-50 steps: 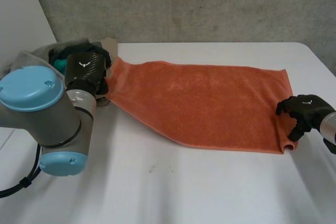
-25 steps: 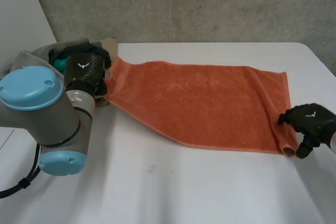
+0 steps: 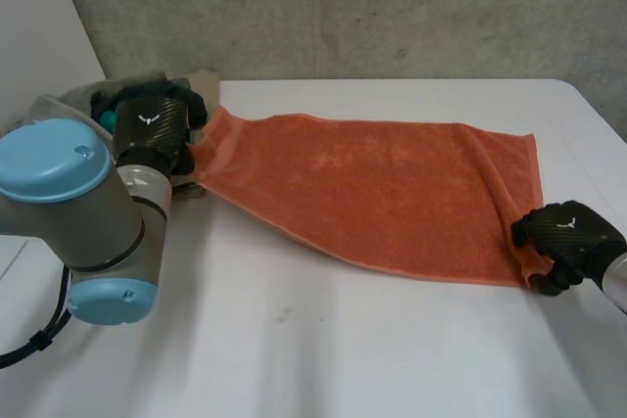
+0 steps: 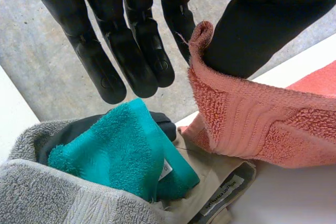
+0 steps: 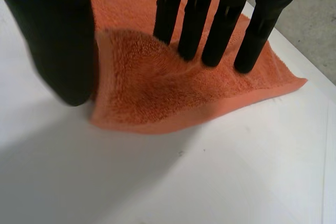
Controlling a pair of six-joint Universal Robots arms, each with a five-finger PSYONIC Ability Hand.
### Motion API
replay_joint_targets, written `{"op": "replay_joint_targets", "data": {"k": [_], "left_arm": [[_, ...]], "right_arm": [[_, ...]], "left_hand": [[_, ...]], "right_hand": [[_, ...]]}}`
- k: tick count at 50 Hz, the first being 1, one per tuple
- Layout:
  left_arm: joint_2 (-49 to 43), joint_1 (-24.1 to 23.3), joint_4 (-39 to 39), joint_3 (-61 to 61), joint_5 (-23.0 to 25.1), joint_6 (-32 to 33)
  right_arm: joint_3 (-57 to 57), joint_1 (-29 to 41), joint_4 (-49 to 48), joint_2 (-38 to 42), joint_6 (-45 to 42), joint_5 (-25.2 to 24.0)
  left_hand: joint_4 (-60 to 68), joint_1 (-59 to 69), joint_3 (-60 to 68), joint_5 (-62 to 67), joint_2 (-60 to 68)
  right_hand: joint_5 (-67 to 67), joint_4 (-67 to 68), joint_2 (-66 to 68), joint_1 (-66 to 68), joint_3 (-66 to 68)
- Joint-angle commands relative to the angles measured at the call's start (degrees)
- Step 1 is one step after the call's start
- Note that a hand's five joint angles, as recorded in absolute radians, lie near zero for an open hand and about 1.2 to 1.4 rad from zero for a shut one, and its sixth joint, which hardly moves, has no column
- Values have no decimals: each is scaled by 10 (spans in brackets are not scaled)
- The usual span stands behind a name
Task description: Fold the laundry.
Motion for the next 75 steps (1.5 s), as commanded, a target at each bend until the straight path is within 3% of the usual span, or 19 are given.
{"op": "replay_joint_targets", "data": {"k": [1,5,8,13,17,20,24,30,34,39,44,51,53,65,75], "left_arm": [[5,5,-14,4,-1,-1],[23,9,-41,7,-2,-2],[65,15,-73,8,-2,-1],[132,32,-139,10,-1,2],[176,32,-229,25,13,5],[193,32,-291,28,37,-1],[199,29,-313,14,60,-2],[145,26,-290,2,63,0],[57,23,-247,34,58,5],[-23,19,-213,124,57,6],[-63,18,-140,239,57,7],[-41,18,113,293,54,12],[-18,17,171,287,54,12],[17,14,133,142,23,10],[3,14,97,-7,20,5]], "right_arm": [[-47,3,-39,63,5,9],[-71,-7,-37,57,29,30],[-86,-22,-27,-28,67,50],[-128,-68,83,-203,81,48],[-190,-105,196,-258,55,48],[-221,-113,269,-262,16,47],[-230,-109,368,-252,-103,58],[-227,-68,376,-148,-169,82],[-265,-15,354,-61,-157,140],[-338,39,256,20,-135,234],[-413,65,115,40,-107,262],[-458,73,-182,13,11,269],[-449,75,-223,0,26,268],[-344,79,-209,-28,39,255],[-187,75,-117,17,36,191]], "left_hand": [[112,154,116,132,114],[112,154,116,132,114],[112,154,116,132,114],[112,154,116,132,114],[112,154,116,132,114],[112,154,116,132,114],[112,154,116,132,114],[112,154,116,132,114],[112,154,116,132,114],[112,154,116,132,114],[112,154,116,132,114],[112,154,116,132,114],[112,154,116,132,114],[112,154,116,132,114],[112,154,116,132,114]], "right_hand": [[426,421,419,421,422],[426,421,420,421,422],[426,421,420,421,422],[426,421,420,421,422],[426,421,420,421,422],[426,421,420,421,422],[426,421,420,421,422],[426,421,420,421,422],[426,421,420,421,422],[426,421,420,421,422],[426,421,420,421,422],[426,421,420,421,422],[426,421,420,421,422],[426,421,420,421,422],[426,421,420,421,422]]}}
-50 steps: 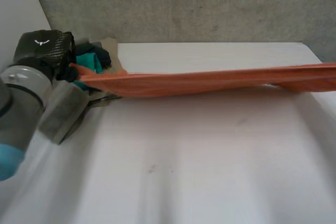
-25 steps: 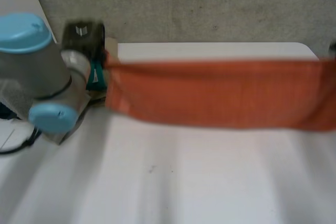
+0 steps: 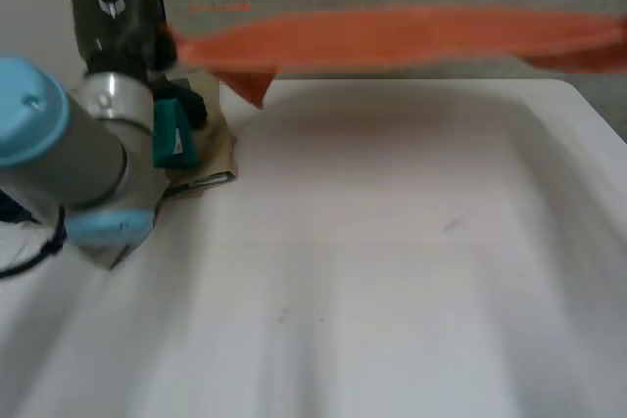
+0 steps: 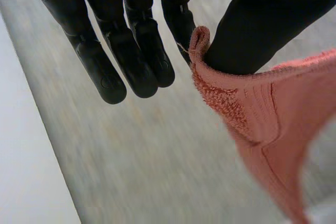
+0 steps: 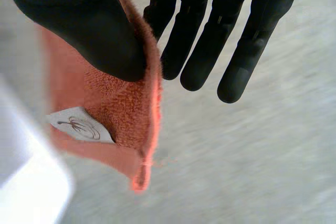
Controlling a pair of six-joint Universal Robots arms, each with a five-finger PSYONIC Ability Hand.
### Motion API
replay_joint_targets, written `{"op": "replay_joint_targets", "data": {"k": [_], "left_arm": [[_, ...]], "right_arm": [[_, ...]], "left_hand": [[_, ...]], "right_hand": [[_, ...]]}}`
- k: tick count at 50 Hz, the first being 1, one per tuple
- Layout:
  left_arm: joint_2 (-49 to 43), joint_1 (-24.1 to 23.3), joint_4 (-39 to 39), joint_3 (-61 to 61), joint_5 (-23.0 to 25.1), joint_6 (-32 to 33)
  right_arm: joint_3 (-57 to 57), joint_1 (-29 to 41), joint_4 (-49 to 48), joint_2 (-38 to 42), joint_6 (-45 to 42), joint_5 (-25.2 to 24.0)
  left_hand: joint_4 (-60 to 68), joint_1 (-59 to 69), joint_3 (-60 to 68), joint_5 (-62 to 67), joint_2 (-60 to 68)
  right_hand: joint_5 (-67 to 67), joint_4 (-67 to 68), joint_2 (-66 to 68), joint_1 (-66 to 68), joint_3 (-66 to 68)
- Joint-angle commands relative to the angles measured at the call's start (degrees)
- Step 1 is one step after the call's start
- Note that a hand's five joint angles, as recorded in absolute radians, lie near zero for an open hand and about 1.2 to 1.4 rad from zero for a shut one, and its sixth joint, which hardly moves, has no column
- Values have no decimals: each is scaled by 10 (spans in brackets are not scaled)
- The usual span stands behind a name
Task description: Fold the laundry.
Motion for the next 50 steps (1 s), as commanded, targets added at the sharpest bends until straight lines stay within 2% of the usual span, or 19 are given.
{"op": "replay_joint_targets", "data": {"k": [1,7,12,17,19,20,23,24,29,35,39,50], "left_arm": [[-20,-1,-24,-99,0,-3],[-57,-5,-46,-132,3,4],[-51,-3,-97,-136,7,8],[-24,18,-153,-136,27,44],[-12,33,-162,-139,51,62],[-2,47,-170,-144,83,81],[13,63,-177,-158,140,106],[20,70,-180,-168,177,125],[24,100,-187,-184,252,190],[-11,120,-213,-190,264,244],[-50,122,-213,-179,267,258],[-117,120,-214,-108,268,254]], "right_arm": [[109,-3,55,49,-4,-42],[161,-4,56,78,-5,-50],[169,-3,58,75,-4,-47],[162,-6,59,73,-2,-46],[162,-7,59,73,-2,-46],[163,-9,59,73,-2,-46],[168,-11,59,72,-4,-46],[169,-11,59,72,-4,-46],[169,-11,60,72,-4,-45],[169,-13,60,73,-4,-45],[169,-14,59,73,-4,-45],[173,-14,59,73,-5,-45]], "left_hand": [[93,136,97,113,95],[-221,-178,-217,-201,-220],[-329,-286,-325,-309,-327],[-438,-395,-434,-418,-437],[-440,-397,-436,-420,-439],[-442,-399,-438,-422,-440],[-442,-399,-438,-422,-440],[-438,-396,-435,-418,-437],[-403,-360,-399,-383,-402],[-390,-347,-386,-370,-388],[-359,-317,-356,-339,-358],[-326,-283,-322,-306,-324]], "right_hand": [[114,112,122,161,116],[114,112,122,161,116],[114,112,122,161,116],[114,112,122,161,116],[114,112,122,161,116],[114,112,122,161,116],[114,112,122,161,116],[114,112,122,161,116],[114,112,122,161,116],[114,112,122,161,116],[114,112,122,161,116],[114,112,122,161,116]]}}
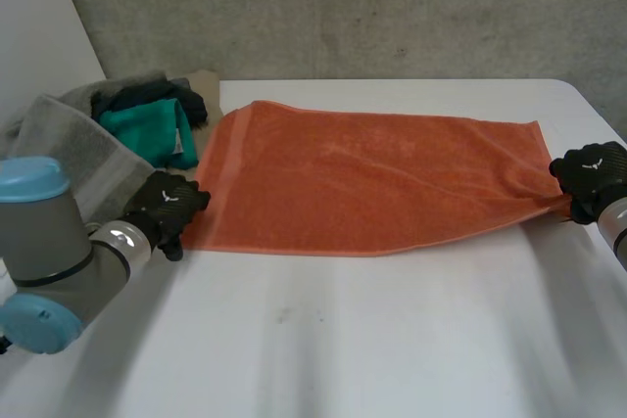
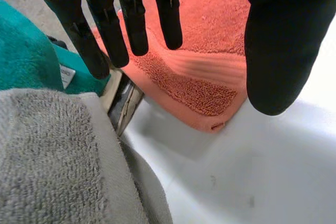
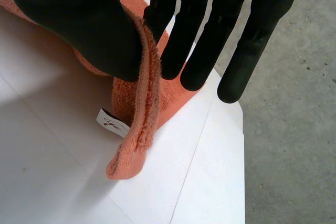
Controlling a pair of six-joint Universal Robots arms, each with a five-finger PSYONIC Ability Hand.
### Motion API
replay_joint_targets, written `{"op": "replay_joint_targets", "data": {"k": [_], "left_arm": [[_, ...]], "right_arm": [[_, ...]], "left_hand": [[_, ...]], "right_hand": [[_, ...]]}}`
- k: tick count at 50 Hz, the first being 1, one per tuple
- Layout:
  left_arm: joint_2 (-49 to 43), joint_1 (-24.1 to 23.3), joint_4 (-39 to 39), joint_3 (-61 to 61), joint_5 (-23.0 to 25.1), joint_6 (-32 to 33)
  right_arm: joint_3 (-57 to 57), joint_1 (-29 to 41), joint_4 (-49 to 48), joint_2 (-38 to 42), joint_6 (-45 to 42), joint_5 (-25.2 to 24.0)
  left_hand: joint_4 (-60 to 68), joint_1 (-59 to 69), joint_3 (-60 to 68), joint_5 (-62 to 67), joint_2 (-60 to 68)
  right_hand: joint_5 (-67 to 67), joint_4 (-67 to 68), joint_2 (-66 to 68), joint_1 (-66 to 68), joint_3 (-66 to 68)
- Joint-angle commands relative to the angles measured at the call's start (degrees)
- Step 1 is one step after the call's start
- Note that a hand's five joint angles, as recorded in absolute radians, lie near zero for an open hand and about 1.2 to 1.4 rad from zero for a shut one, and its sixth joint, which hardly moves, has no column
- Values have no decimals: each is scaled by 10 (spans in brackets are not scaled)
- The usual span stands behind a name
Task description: Fold the laundry.
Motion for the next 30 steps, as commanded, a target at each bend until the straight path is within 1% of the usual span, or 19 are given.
{"op": "replay_joint_targets", "data": {"k": [1,15,22,29,30], "left_arm": [[-38,-2,0,44,-2,-5],[-86,-13,-4,99,-3,-5],[-103,-18,-4,117,-3,-4],[-119,-20,-4,131,-2,-4],[-124,-22,-4,135,-2,-4]], "right_arm": [[3,0,-1,0,-1,0],[4,0,0,3,-4,-1],[4,0,0,5,-5,-1],[4,0,-1,5,-5,-1],[4,0,-1,5,-6,-1]], "left_hand": [[82,91,87,80,85],[94,103,98,91,97],[171,180,176,169,174],[221,231,226,219,225],[253,262,258,251,257]], "right_hand": [[114,112,120,161,116],[114,112,120,161,116],[114,112,120,161,116],[114,112,120,161,116],[114,112,120,161,116]]}}
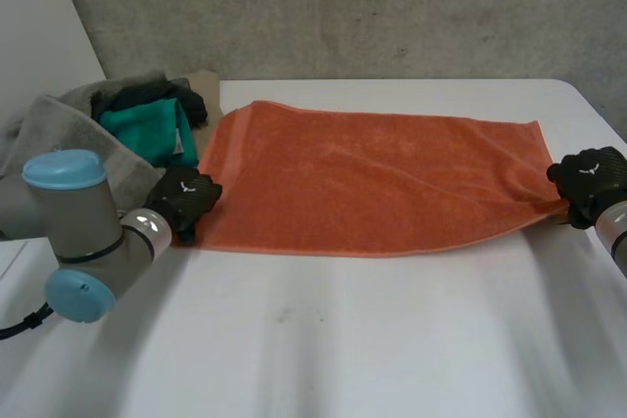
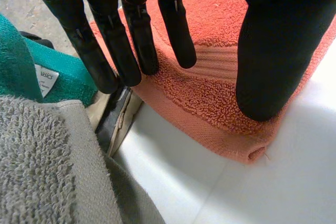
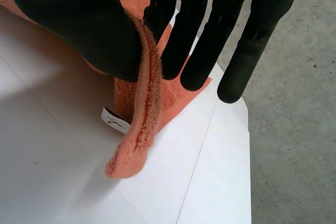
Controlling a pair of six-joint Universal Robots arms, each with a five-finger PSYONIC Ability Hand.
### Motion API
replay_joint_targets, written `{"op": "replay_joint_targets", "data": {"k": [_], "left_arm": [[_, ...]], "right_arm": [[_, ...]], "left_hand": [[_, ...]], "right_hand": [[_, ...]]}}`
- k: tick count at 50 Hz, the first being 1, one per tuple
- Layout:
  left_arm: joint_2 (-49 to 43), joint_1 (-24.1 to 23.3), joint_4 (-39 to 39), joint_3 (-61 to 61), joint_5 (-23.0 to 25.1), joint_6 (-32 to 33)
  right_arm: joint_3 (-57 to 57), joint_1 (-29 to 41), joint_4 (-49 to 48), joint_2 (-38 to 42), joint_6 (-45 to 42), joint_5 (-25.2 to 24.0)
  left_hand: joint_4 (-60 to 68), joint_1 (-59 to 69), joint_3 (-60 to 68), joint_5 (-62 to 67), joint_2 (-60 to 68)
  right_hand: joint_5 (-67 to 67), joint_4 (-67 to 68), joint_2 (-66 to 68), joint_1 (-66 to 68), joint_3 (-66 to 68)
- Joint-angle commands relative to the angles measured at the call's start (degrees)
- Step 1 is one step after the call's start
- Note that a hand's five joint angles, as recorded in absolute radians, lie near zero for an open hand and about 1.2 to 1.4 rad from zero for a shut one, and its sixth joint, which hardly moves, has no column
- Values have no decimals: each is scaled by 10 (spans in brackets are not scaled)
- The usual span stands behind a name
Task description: Fold the laundry.
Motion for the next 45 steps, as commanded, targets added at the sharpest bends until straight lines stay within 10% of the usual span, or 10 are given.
{"op": "replay_joint_targets", "data": {"k": [1,7,32,45], "left_arm": [[-19,-5,0,15,1,0],[-20,-8,0,21,2,3],[115,-9,-20,-58,-1,-85],[352,5,-284,-129,-21,-81]], "right_arm": [[0,0,0,0,-1,0],[0,0,0,0,-1,0],[2,0,49,-7,-4,4],[-5,-115,356,-207,-213,-1]], "left_hand": [[138,136,139,150,138],[388,386,389,401,388],[388,386,389,401,388],[388,386,389,401,388]], "right_hand": [[114,112,120,161,116],[114,112,120,161,116],[114,112,120,161,116],[114,112,120,161,116]]}}
